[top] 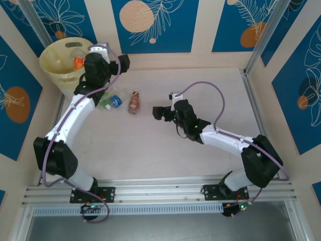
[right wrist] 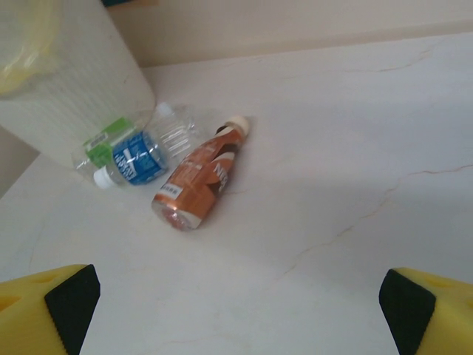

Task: Put the plastic bottles in the bin

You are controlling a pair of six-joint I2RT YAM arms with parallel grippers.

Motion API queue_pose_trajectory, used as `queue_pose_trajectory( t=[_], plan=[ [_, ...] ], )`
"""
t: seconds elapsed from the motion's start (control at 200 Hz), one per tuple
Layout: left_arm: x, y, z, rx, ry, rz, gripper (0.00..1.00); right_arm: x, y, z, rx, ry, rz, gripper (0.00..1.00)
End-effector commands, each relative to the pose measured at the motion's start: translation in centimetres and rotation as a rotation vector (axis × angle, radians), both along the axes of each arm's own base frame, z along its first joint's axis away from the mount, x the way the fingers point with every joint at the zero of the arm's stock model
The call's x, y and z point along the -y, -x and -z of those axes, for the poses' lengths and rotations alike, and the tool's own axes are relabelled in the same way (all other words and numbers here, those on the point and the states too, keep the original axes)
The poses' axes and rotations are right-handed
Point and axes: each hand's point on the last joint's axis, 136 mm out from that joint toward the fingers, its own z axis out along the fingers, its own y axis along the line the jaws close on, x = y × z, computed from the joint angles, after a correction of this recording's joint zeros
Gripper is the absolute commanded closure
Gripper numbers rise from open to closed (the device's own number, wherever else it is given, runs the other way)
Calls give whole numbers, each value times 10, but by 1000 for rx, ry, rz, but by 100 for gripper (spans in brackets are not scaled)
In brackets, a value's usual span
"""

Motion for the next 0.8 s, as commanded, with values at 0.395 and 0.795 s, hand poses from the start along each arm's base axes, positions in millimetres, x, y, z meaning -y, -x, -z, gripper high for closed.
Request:
queue_pose_trajectory(
  t=[0.395, 0.795],
  plan=[
    [57, -7, 176, -530, -254, -10, 0, 47, 6, -19, 19, -95, 98, 0],
    [81, 8, 280, -758, -318, 48, 5, 51, 9, -14, -18, -113, 116, 0]
  ],
)
